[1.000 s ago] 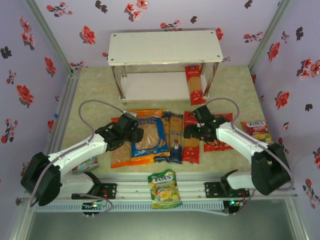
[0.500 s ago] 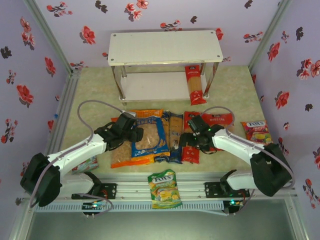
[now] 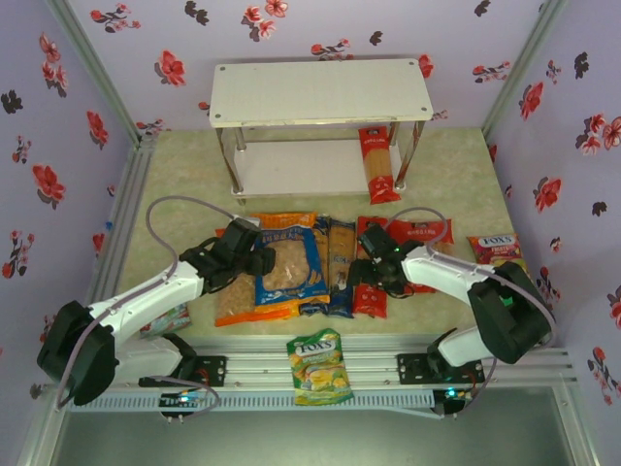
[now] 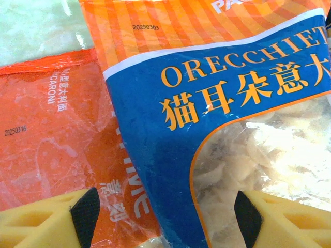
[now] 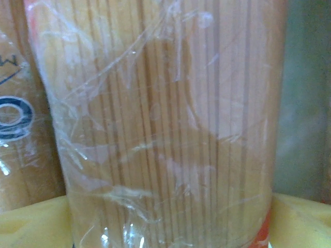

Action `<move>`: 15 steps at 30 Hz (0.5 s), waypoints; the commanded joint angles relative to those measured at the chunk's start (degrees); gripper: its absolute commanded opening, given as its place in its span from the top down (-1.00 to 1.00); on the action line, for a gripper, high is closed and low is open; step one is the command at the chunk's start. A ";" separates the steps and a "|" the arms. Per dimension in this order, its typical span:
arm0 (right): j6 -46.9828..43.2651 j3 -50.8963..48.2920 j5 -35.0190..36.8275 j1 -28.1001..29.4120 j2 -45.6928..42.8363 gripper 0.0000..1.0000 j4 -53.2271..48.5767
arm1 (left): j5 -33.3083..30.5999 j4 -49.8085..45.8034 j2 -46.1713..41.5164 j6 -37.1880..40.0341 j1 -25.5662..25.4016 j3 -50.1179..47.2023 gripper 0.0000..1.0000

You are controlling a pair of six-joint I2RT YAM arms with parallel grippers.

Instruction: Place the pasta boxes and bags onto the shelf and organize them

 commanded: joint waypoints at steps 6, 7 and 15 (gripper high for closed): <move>-1.11 -0.45 0.81 1.43 4.40 -0.49 -2.30 | 1.02 0.71 -1.25 1.29 0.66 -0.72 -0.46; -1.19 -0.64 0.53 1.43 4.39 -0.41 -2.21 | 1.09 0.76 -1.30 1.34 0.89 -0.72 -0.46; -1.70 -0.45 -1.07 1.59 2.73 0.39 -2.76 | 1.46 1.11 -1.59 1.54 0.99 -0.61 -0.46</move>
